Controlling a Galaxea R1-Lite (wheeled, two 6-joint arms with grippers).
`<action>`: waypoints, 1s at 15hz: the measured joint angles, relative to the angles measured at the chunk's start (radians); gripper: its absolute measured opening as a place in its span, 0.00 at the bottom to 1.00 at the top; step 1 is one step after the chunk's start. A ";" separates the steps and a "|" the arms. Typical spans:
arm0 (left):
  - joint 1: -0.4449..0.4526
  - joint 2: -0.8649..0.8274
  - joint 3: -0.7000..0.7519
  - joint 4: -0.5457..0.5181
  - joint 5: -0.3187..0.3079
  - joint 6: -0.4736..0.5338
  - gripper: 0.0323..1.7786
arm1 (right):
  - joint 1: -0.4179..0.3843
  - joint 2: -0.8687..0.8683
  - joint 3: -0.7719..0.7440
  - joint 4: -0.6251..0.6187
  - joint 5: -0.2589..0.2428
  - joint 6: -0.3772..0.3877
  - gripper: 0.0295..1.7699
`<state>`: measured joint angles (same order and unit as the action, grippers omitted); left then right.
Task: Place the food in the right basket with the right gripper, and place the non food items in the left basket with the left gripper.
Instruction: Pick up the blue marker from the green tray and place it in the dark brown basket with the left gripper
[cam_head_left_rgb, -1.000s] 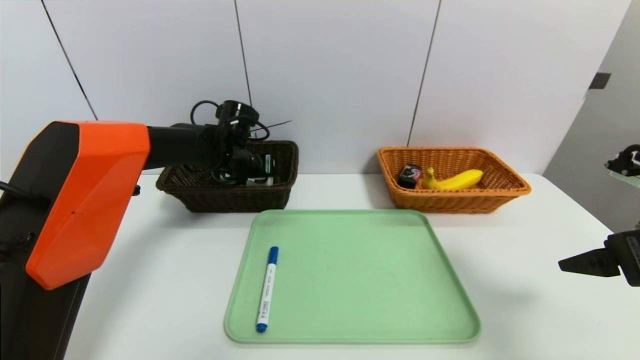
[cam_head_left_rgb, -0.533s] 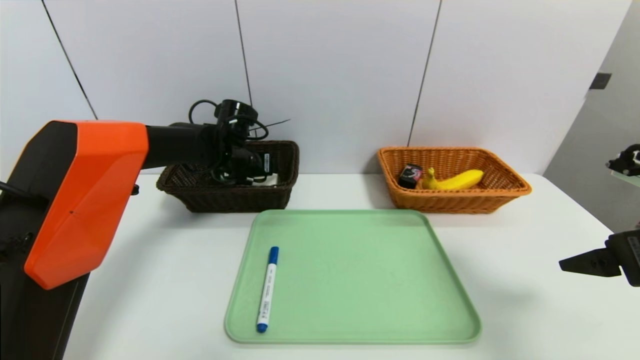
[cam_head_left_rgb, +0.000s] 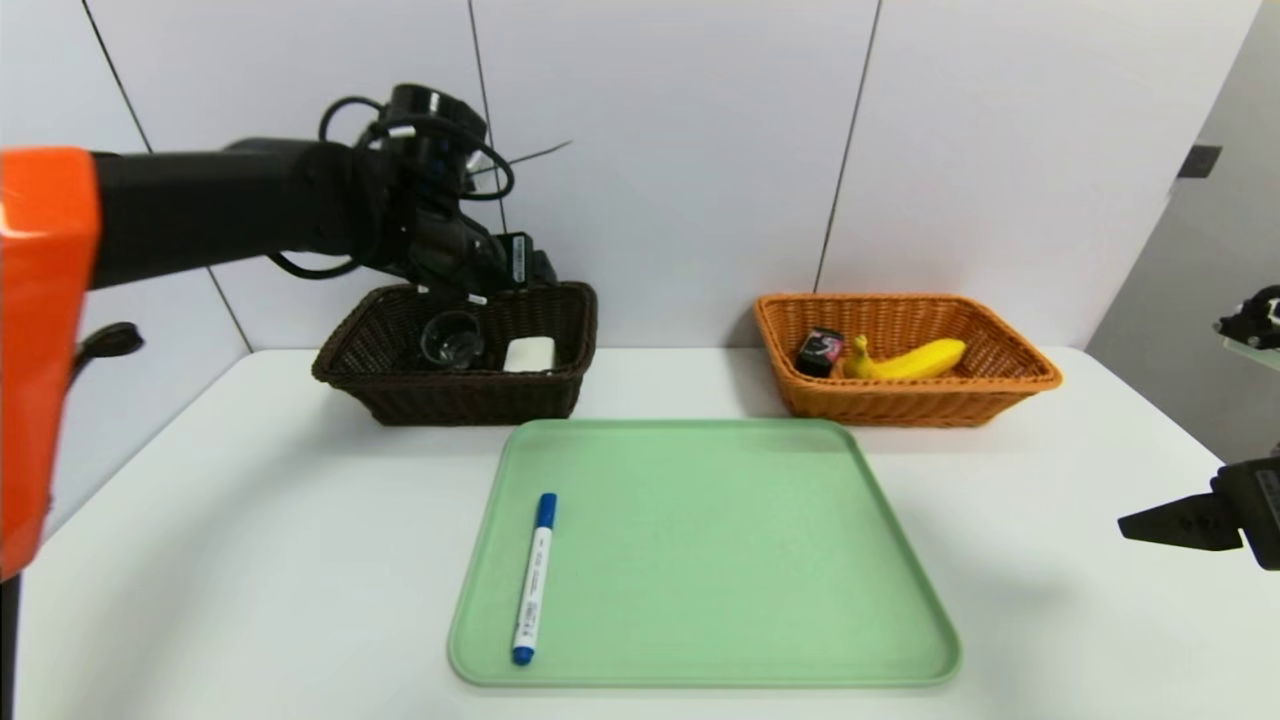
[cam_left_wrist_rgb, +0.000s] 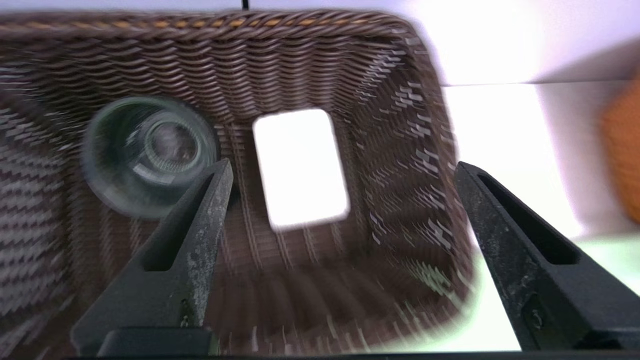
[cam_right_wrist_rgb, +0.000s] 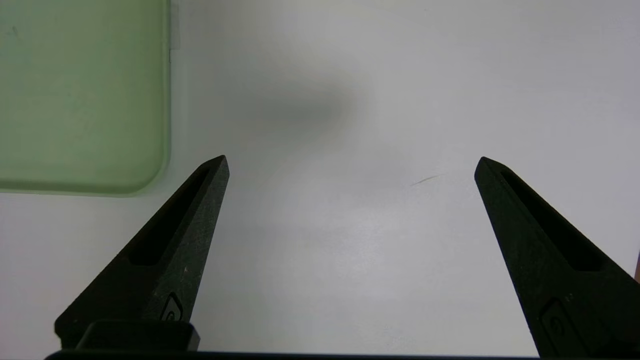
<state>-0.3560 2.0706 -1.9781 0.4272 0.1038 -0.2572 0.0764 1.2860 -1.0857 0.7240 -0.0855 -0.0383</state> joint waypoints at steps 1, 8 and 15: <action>-0.016 -0.061 0.000 0.073 0.019 -0.005 0.89 | 0.000 0.001 0.000 -0.007 0.001 0.000 0.96; -0.231 -0.292 0.007 0.683 0.099 -0.278 0.93 | 0.000 0.006 0.000 -0.015 0.001 0.004 0.96; -0.336 -0.315 0.216 0.654 0.102 -0.367 0.94 | 0.001 -0.004 0.026 -0.013 0.003 0.010 0.96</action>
<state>-0.6921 1.7553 -1.7617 1.0813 0.2062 -0.6238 0.0779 1.2821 -1.0602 0.7109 -0.0828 -0.0283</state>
